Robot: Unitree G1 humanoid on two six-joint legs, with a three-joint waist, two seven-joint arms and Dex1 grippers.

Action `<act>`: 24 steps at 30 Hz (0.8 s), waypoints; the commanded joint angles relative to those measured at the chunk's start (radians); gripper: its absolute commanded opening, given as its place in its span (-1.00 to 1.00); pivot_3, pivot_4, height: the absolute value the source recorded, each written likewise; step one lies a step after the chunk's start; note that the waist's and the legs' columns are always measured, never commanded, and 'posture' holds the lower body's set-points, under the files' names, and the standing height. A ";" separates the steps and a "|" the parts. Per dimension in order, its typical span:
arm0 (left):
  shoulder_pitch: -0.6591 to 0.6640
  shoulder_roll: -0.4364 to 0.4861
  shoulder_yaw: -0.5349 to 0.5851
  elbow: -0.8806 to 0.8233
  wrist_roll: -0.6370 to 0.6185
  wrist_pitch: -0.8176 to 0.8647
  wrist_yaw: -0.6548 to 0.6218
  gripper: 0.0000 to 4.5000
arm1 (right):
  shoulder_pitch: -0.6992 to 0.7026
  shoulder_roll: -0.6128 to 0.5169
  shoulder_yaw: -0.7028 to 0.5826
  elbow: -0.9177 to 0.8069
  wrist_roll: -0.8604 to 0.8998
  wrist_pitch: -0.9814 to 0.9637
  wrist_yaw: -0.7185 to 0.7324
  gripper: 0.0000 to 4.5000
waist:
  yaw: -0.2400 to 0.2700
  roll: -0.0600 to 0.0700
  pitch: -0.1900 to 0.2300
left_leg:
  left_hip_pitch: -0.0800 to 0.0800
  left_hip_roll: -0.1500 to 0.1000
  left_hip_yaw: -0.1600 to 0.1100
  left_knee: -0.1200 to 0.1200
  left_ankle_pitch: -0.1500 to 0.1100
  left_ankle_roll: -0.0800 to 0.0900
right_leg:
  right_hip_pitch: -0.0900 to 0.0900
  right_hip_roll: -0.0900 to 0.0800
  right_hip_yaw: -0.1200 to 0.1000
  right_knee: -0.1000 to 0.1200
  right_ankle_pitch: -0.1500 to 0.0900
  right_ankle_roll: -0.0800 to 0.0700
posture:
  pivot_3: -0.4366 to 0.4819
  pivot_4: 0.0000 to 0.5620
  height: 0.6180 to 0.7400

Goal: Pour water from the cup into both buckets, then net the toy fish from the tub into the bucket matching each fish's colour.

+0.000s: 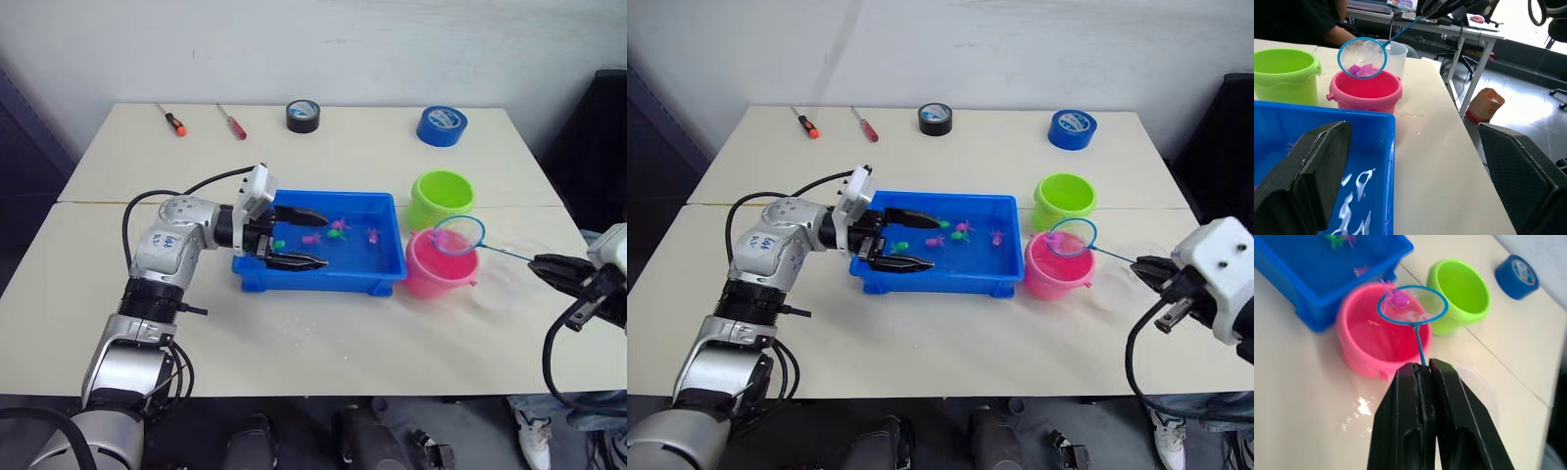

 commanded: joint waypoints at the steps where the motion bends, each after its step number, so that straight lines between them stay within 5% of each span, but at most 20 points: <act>1: -0.022 0.007 0.004 -0.027 -0.004 -0.014 -0.013 0.99 | 0.048 -0.036 0.010 0.029 -0.154 -0.266 -0.010 -1.00 | 0.000 0.000 0.000 | 0.000 0.000 0.000 0.000 0.000 0.000 | 0.000 0.000 0.000 0.000 0.000 0.000 | -0.05 -0.47 1.00; 10: -0.020 0.029 0.015 -0.009 0.020 -0.051 -0.003 0.99 | 0.113 -0.174 0.041 0.291 -0.587 -1.137 -0.140 -1.00 | 0.001 0.000 0.000 | 0.001 0.000 0.001 0.000 0.000 0.000 | 0.001 0.001 0.001 -0.001 0.000 0.001 | -0.05 -0.47 1.00; 24: -0.033 0.033 0.015 0.031 0.047 -0.103 0.004 0.99 | 0.080 -0.213 0.034 0.422 -0.621 -1.431 -0.148 -1.00 | -0.004 0.000 0.000 | 0.014 0.000 0.005 -0.005 0.000 0.000 | 0.011 0.001 0.004 -0.003 0.000 0.001 | -0.05 -0.47 1.00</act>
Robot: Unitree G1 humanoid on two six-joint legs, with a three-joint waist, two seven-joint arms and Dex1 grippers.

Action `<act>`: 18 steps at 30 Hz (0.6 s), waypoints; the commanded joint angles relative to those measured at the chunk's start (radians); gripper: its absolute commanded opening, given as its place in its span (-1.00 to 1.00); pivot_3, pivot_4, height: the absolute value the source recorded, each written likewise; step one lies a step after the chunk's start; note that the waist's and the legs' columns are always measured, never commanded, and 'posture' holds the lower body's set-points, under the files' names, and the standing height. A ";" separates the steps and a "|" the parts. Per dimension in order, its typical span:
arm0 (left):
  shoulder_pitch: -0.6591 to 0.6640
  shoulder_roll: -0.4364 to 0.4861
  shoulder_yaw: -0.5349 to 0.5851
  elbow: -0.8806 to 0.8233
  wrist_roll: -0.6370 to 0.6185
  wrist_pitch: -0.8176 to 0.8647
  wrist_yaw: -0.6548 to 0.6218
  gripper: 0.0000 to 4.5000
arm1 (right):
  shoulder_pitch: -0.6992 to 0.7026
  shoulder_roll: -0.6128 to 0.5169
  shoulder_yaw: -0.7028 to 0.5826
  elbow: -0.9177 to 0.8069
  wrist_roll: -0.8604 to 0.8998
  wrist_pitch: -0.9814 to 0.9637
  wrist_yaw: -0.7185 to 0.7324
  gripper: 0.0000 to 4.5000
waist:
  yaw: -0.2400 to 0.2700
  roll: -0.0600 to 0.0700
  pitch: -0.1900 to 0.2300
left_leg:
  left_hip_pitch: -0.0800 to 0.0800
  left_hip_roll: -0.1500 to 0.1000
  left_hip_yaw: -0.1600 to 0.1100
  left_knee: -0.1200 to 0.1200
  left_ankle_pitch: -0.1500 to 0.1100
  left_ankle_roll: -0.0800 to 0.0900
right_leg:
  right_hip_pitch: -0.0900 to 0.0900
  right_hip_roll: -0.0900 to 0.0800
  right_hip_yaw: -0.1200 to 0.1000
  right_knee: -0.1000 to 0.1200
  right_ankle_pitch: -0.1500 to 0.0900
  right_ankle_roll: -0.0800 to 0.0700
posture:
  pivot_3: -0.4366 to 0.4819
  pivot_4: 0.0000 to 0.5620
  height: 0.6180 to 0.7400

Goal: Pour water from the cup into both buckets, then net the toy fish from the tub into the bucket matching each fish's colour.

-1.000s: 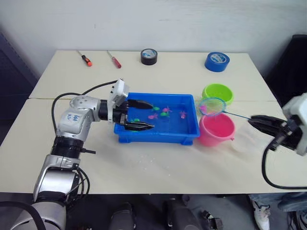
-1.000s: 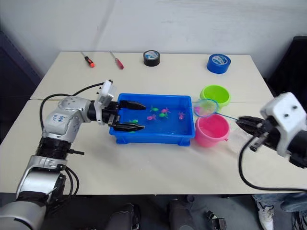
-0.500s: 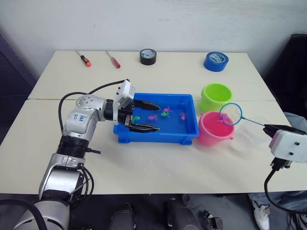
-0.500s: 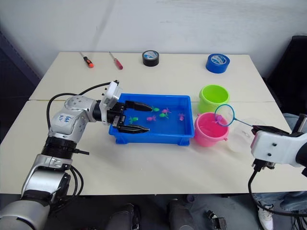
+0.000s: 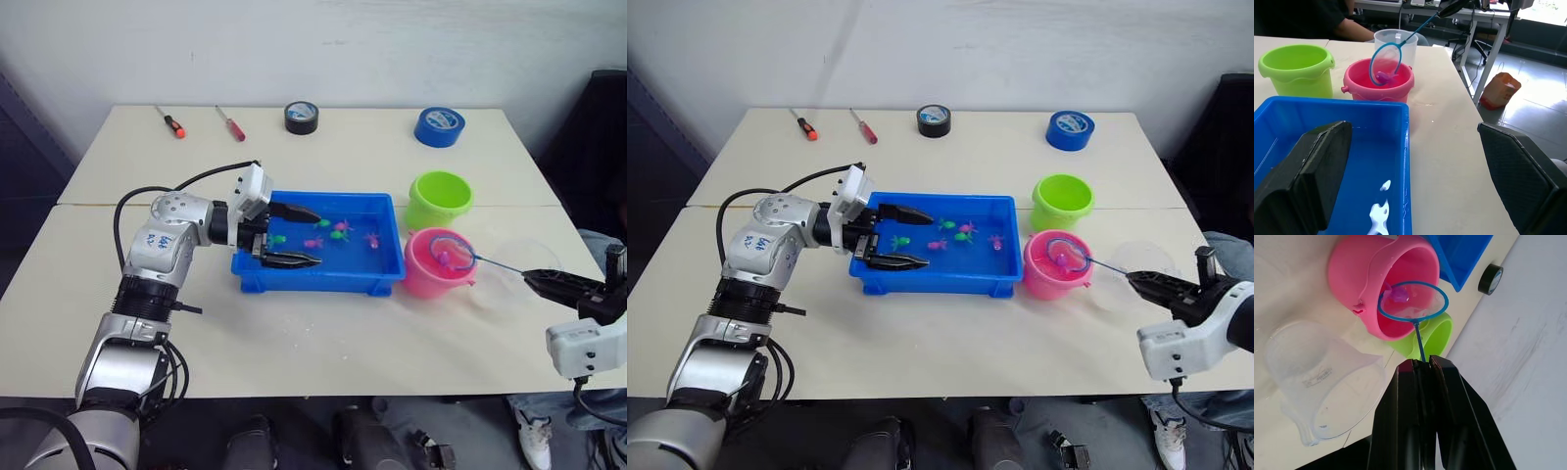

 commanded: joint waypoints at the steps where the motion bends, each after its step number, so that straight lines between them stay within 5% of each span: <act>1: -0.026 0.004 0.012 -0.006 0.004 -0.027 0.001 0.99 | -0.046 -0.034 -0.015 0.018 0.004 -0.003 -0.005 -1.00 | -0.002 0.000 0.000 | 0.003 0.000 0.000 -0.002 0.000 0.000 | 0.003 0.000 0.000 -0.002 0.000 0.000 | -0.05 -0.47 1.00; 18: -0.004 0.012 0.019 -0.009 0.016 -0.060 0.021 0.99 | -0.170 -0.080 0.062 0.113 0.036 0.004 -0.017 -1.00 | -0.003 0.000 0.000 | 0.016 0.000 0.006 -0.011 0.000 0.000 | 0.014 -0.001 0.004 -0.009 0.000 0.001 | -0.05 -0.47 1.00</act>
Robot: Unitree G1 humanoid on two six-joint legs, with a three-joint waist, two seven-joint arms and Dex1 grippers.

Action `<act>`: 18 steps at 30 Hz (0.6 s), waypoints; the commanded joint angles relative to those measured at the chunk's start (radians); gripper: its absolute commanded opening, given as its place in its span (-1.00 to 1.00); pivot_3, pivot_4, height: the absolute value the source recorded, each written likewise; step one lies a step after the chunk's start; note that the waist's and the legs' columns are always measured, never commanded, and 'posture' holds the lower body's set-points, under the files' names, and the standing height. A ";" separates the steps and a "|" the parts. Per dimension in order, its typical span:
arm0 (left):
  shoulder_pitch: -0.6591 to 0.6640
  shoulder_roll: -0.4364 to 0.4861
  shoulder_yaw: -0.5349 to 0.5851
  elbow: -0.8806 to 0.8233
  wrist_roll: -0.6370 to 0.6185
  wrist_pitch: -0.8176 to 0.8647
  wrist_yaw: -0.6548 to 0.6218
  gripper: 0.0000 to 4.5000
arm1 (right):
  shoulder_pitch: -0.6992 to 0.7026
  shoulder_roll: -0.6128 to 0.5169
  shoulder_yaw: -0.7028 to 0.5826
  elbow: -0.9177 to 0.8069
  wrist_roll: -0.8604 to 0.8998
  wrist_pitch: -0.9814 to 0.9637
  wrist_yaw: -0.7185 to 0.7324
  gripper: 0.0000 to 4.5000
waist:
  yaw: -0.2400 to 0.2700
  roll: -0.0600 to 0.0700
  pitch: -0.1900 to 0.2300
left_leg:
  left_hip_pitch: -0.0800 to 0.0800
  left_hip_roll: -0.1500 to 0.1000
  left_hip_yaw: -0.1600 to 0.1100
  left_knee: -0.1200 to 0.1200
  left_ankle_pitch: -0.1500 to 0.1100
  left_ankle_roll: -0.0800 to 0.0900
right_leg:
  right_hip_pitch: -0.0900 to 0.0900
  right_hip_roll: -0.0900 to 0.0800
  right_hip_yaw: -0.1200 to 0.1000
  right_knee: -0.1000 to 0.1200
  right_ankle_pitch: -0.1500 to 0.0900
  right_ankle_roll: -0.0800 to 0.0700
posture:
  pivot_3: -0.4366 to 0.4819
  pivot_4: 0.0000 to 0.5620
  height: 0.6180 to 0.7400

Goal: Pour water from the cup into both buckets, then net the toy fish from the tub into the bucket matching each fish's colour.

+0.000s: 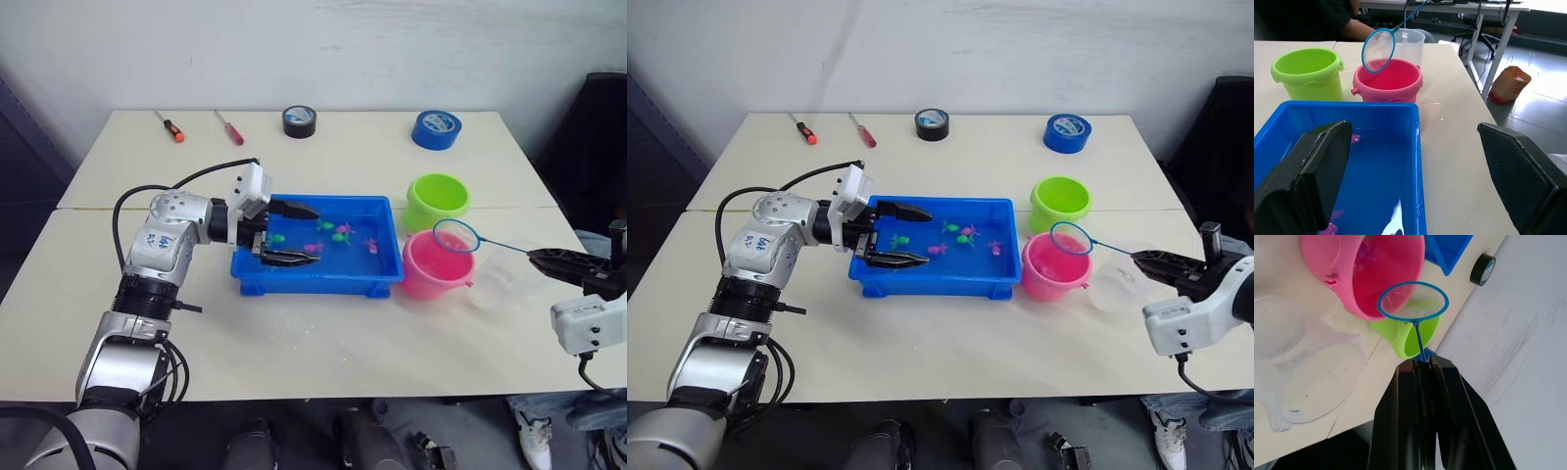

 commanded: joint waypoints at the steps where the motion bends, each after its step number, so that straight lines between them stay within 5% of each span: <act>1: 0.002 0.014 0.017 -0.015 0.000 -0.016 0.002 0.99 | -0.042 0.004 0.000 -0.014 0.098 0.082 0.000 -1.00 | -0.001 0.000 0.000 | 0.000 0.000 0.001 0.000 0.000 0.000 | 0.000 0.000 0.001 0.000 0.000 0.000 | -0.05 -0.47 1.00; 7: 0.016 0.036 0.017 0.020 0.018 -0.005 0.011 0.99 | -0.189 0.009 0.126 -0.172 0.508 0.565 0.082 -1.00 | -0.004 0.000 0.000 | 0.001 0.001 0.002 0.000 0.000 0.000 | 0.000 0.000 0.002 0.001 0.000 0.000 | -0.05 -0.47 1.00; 12: 0.043 0.045 0.016 0.002 0.024 -0.003 0.021 0.99 | -0.515 0.020 0.427 -0.146 0.472 0.717 0.101 -1.00 | -0.010 0.000 0.000 | 0.001 0.001 0.002 0.001 0.000 0.000 | -0.002 -0.001 0.002 0.004 0.000 0.000 | -0.05 -0.47 1.00; 18: 0.070 0.057 0.017 -0.029 0.037 -0.006 0.045 0.99 | -0.679 0.111 0.650 0.006 0.314 0.625 0.106 -1.00 | -0.003 0.000 0.000 | -0.002 0.001 0.002 0.001 -0.001 0.001 | -0.005 -0.002 0.002 0.002 0.000 0.000 | -0.05 -0.47 1.00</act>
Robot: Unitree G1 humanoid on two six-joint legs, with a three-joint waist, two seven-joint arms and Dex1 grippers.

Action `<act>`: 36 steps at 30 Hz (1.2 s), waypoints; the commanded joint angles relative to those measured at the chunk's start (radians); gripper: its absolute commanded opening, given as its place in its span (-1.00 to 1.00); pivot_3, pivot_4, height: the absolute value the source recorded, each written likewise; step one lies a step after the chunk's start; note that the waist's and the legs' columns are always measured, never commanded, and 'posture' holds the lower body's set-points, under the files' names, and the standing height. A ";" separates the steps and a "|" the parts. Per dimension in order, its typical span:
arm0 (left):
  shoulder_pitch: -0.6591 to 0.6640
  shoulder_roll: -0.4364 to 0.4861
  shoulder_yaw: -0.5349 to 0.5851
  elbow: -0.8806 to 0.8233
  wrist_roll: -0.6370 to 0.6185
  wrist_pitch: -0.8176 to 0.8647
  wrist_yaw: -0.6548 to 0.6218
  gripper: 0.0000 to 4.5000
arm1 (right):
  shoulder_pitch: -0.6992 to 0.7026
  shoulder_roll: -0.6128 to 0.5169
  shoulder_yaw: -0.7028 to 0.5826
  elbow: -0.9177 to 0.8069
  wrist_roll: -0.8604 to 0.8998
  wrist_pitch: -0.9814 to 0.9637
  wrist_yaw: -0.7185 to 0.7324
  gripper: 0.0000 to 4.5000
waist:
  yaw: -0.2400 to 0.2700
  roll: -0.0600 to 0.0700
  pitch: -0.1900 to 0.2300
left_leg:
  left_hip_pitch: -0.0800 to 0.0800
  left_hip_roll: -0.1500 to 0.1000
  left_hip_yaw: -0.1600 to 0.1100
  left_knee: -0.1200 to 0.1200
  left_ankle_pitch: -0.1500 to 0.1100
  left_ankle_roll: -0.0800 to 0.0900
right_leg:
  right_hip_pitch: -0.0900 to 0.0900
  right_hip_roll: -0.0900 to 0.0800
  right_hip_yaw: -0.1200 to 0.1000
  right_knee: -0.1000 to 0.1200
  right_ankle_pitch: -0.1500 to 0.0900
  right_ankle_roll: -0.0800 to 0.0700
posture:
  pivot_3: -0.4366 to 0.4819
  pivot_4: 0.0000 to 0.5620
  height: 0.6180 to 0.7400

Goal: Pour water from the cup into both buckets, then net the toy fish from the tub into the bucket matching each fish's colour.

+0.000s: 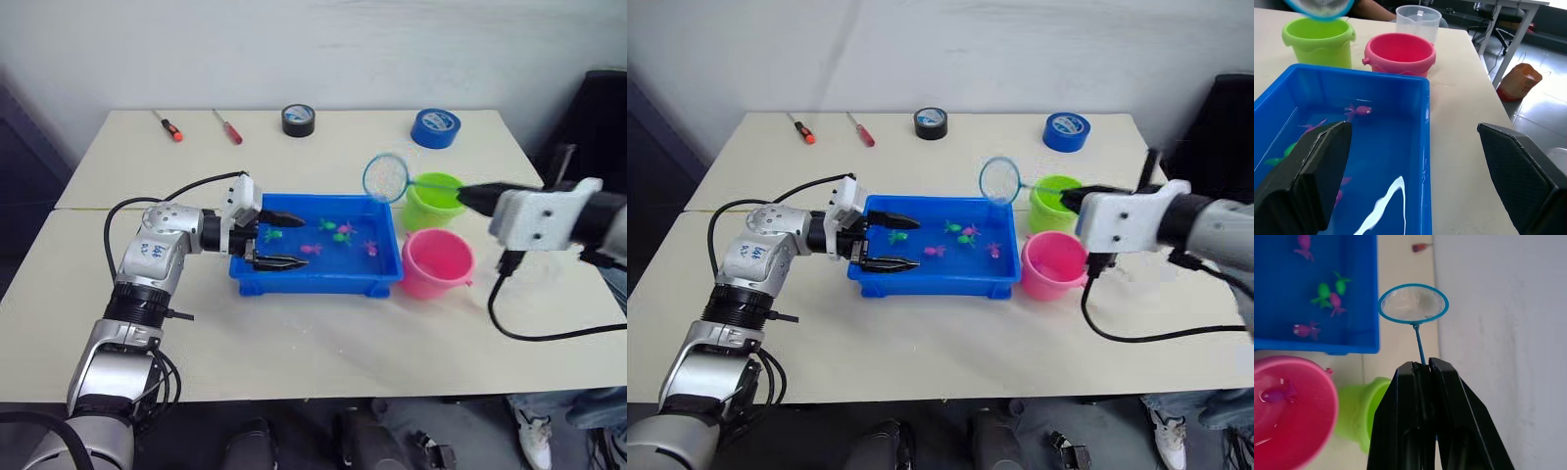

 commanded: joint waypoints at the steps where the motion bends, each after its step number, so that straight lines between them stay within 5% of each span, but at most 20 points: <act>1: 0.021 0.023 0.010 -0.064 0.009 -0.009 0.014 0.99 | -0.075 0.026 0.088 0.107 -0.125 -0.130 -0.007 -1.00 | 0.000 0.000 0.000 | 0.000 0.000 0.001 0.000 0.000 0.000 | 0.000 0.000 0.000 0.000 0.000 0.000 | -0.05 -0.47 1.00; 11: 0.085 0.064 0.028 -0.161 -0.004 0.040 0.043 0.99 | -0.137 0.052 0.196 0.271 -0.265 -0.371 0.000 -1.00 | -0.004 0.000 0.000 | 0.000 0.000 0.001 0.000 0.000 0.000 | 0.000 0.000 0.000 0.001 0.000 0.000 | -0.05 -0.47 1.00; 36: 0.073 0.056 0.022 -0.161 -0.002 0.035 0.051 0.99 | -0.224 0.096 0.263 0.332 -0.373 -0.516 0.024 -1.00 | -0.024 0.000 0.000 | 0.001 0.000 0.002 0.001 0.000 0.000 | 0.000 -0.001 0.000 0.003 0.000 0.000 | -0.05 -0.47 1.00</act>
